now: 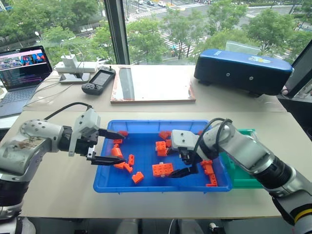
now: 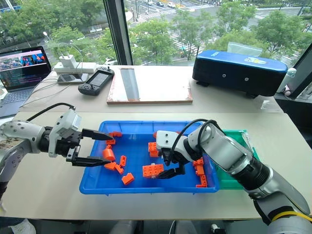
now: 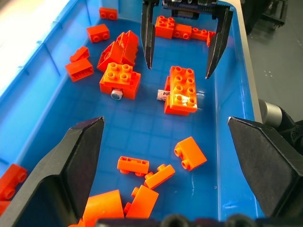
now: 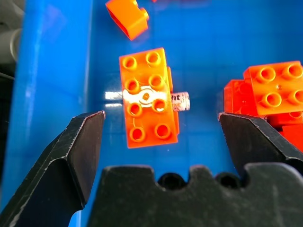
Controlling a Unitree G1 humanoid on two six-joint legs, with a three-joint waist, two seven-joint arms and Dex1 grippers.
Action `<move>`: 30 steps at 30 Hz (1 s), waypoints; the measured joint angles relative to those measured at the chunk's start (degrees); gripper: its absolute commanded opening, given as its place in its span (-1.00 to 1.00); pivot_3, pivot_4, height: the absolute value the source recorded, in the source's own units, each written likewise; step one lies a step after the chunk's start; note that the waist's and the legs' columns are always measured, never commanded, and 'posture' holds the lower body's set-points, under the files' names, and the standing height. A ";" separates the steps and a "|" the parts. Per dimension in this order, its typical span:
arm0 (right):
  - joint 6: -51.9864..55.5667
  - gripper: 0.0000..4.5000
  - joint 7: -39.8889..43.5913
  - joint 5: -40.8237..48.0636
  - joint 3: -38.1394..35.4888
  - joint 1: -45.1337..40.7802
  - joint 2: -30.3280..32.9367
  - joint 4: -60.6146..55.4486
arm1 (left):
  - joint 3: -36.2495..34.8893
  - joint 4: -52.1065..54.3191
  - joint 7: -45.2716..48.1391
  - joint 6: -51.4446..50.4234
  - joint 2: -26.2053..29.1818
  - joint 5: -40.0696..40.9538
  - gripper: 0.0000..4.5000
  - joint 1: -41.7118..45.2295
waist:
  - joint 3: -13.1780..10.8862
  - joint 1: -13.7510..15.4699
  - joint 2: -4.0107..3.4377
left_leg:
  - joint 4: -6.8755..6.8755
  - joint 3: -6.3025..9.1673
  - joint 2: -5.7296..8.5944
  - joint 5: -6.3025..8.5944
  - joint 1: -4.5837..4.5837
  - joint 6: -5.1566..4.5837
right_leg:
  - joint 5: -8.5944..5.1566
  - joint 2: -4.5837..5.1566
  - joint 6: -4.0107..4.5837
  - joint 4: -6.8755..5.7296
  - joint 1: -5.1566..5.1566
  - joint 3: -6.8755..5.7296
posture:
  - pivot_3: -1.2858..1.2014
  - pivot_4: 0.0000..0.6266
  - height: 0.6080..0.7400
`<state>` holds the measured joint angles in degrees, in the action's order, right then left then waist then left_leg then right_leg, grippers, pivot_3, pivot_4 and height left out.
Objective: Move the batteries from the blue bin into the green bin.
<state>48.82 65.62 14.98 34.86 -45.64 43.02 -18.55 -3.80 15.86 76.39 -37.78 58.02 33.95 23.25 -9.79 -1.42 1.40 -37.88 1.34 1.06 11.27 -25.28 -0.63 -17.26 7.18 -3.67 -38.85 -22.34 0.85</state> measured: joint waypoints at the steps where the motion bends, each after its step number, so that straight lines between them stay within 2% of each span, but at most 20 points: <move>1: 0.00 0.99 0.00 -0.30 0.21 0.00 -0.52 0.01 | -0.03 0.12 -0.13 0.00 0.04 0.03 1.00 -0.01 | 0.00 0.02 0.00 | 0.00 0.00 0.00 0.00 0.00 0.00 | 0.00 0.00 0.00 0.00 0.00 0.00 | 0.03 -0.52 0.88; 4: 0.00 0.99 -0.01 -1.22 0.84 0.02 -1.79 0.01 | -0.03 0.18 -0.47 0.00 0.04 0.15 1.00 -0.01 | 0.00 0.03 0.00 | 0.00 0.00 0.00 0.00 0.00 0.00 | 0.00 0.00 0.00 0.00 0.00 0.00 | 0.03 -0.52 0.88; 7: 0.01 0.70 -0.03 -2.27 1.23 0.22 -1.85 0.04 | -0.03 0.18 -0.52 0.01 0.14 0.16 1.00 -0.01 | 0.00 0.03 0.00 | 0.00 0.00 0.00 0.00 0.00 0.00 | 0.00 0.00 0.00 0.00 0.00 -0.01 | 0.03 -0.52 0.88; 14: 0.34 -0.38 0.01 -3.01 1.28 1.16 -1.75 0.03 | 0.03 0.17 -0.61 0.09 0.14 0.13 1.00 0.09 | 0.00 0.06 0.00 | 0.00 0.00 0.00 0.00 0.00 0.00 | 0.00 0.00 0.00 -0.01 0.00 -0.01 | 0.03 -0.52 0.88; 22: 2.78 -0.39 -0.45 -2.06 -0.91 1.65 -1.46 -1.39 | 0.68 -0.64 -0.62 0.43 -0.59 -0.06 1.00 1.26 | 0.00 0.06 0.00 | 0.00 0.00 0.00 0.00 0.00 0.00 | 0.00 0.00 0.00 -0.01 -0.01 -0.01 | 0.03 -0.52 0.88; 26: 7.17 -0.39 -0.21 2.86 -8.68 -0.11 -1.05 -2.17 | 1.10 -1.01 -0.60 0.58 -1.08 -0.27 1.00 1.57 | 0.00 0.21 0.00 | 0.00 0.00 0.00 0.00 0.00 0.00 | 0.00 0.00 0.00 0.00 0.01 -0.01 | 0.03 -0.52 0.88; 28: 9.03 -0.39 0.08 4.91 -13.04 -1.59 0.44 -2.79 | 1.38 -1.03 -0.57 0.76 -1.13 -0.34 1.00 1.57 | 0.00 0.31 0.01 | 0.00 0.02 -0.01 0.00 0.00 0.00 | 0.00 0.00 0.00 0.00 0.02 -0.03 | 0.03 -0.52 0.88; 30: 8.98 -0.39 0.61 5.41 -13.96 -1.19 4.37 -2.73 | 1.56 -1.05 -0.50 1.25 -1.37 -0.34 1.00 1.68 | 0.00 0.51 0.01 | 0.00 0.02 0.01 0.00 0.00 0.00 | 0.00 0.01 0.00 0.03 0.03 -0.03 | 0.03 -0.52 0.88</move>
<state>57.79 66.23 20.40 20.90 -46.83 47.39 -21.28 -2.24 14.81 75.89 -36.54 56.65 33.61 24.93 -9.79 -0.90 1.41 -37.88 1.35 1.07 11.27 -25.28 -0.63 -17.26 7.19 -3.67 -38.82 -22.32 0.82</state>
